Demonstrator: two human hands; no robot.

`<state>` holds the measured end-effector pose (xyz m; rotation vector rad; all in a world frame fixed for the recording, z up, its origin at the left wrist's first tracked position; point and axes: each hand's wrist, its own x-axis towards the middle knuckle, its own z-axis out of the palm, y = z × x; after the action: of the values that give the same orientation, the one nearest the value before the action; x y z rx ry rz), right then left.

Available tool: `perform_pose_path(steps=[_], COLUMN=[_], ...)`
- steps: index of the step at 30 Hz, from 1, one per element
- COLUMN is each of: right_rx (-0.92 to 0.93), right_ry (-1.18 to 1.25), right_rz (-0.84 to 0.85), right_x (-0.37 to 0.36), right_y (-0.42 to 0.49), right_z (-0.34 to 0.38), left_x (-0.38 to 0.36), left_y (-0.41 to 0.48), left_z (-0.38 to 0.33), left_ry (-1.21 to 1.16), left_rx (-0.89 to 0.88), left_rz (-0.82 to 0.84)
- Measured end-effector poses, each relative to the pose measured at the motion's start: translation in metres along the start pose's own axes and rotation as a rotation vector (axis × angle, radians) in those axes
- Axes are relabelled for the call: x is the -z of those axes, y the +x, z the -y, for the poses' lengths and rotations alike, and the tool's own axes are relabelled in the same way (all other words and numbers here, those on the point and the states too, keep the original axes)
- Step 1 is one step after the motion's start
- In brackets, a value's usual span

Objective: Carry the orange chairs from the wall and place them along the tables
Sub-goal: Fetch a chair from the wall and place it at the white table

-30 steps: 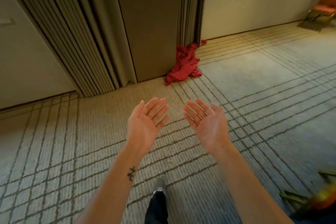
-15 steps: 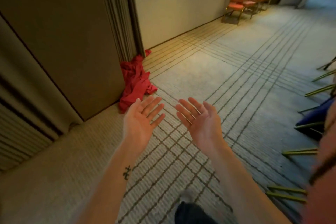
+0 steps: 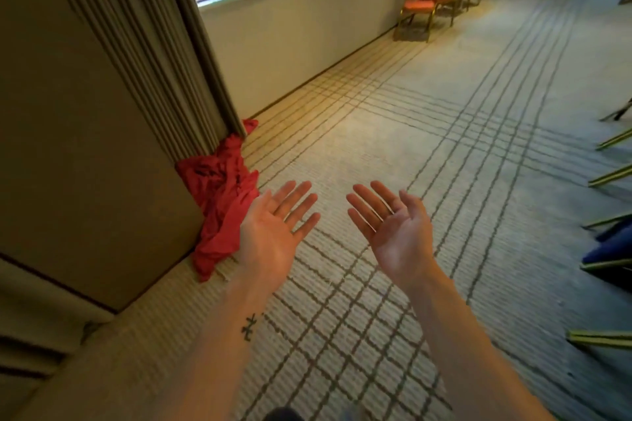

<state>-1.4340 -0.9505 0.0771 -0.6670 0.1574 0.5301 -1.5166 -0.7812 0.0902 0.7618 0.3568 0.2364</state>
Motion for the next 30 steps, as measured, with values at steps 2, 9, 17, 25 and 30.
perform_pose_path(steps=[2,9,17,25,30], right_rx=[0.01,0.019,0.082,0.166,0.184], right_ry=[0.005,-0.002,0.033,0.114,0.114], right_rz=[-0.005,-0.107,-0.146,-0.187,-0.19], right_x=[-0.006,-0.013,-0.076,-0.108,-0.095], right_y=[0.037,0.203,0.421,0.582,0.713], right_z=[0.018,0.06,0.104,0.183,0.225], left_x=[-0.008,-0.028,-0.05,-0.119,-0.145], left_y=[0.043,0.229,0.471,0.664,0.798], left_z=[-0.005,-0.007,-0.053,-0.092,-0.078], left_ry=[-0.007,-0.022,-0.037,0.047,0.063], left_rx=[0.015,0.077,0.117,0.18,0.231], left_rz=[0.001,0.037,0.153,0.277,0.246])
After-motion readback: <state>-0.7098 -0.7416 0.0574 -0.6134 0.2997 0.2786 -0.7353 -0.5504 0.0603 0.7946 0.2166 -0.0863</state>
